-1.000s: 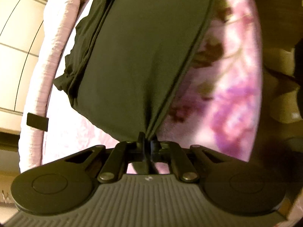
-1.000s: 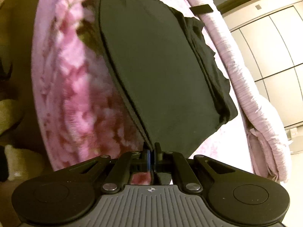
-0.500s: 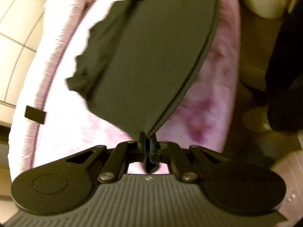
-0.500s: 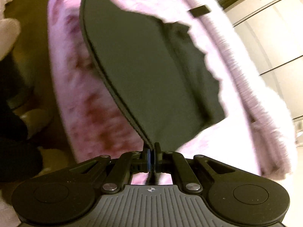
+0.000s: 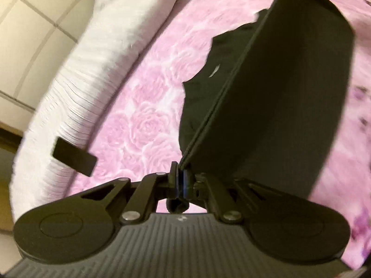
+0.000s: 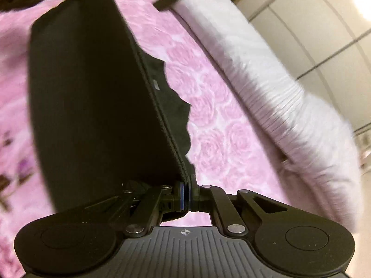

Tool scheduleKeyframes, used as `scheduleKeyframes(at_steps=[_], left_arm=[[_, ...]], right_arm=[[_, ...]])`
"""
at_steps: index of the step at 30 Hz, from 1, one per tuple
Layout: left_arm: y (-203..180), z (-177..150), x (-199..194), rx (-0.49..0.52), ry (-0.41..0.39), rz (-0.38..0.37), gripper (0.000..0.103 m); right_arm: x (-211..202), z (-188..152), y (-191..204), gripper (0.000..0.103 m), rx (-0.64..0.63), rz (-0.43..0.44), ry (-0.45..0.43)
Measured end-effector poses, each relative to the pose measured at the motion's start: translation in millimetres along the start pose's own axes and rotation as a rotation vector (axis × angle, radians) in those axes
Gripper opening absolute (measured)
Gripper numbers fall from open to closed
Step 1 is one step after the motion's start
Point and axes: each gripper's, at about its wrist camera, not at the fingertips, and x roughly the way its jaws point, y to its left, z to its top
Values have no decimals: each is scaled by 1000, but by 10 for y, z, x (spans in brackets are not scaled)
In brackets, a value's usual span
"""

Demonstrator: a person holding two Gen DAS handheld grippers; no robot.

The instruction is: Fold clothes

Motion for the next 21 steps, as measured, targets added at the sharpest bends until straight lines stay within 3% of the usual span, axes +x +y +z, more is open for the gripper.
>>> scheduleKeyframes(at_steps=[7, 15, 18, 21], left_arm=[[321, 242, 978, -63, 66, -47, 1], [658, 266, 1683, -168, 46, -115, 6], [707, 221, 1892, -223, 39, -109, 18], [850, 77, 1961, -324, 44, -109, 19]], right_arm=[[1050, 156, -627, 2, 63, 98, 50], [1789, 145, -777, 3, 167, 124, 119], [1947, 88, -791, 3, 238, 124, 145], [1883, 40, -883, 9, 405, 113, 115]])
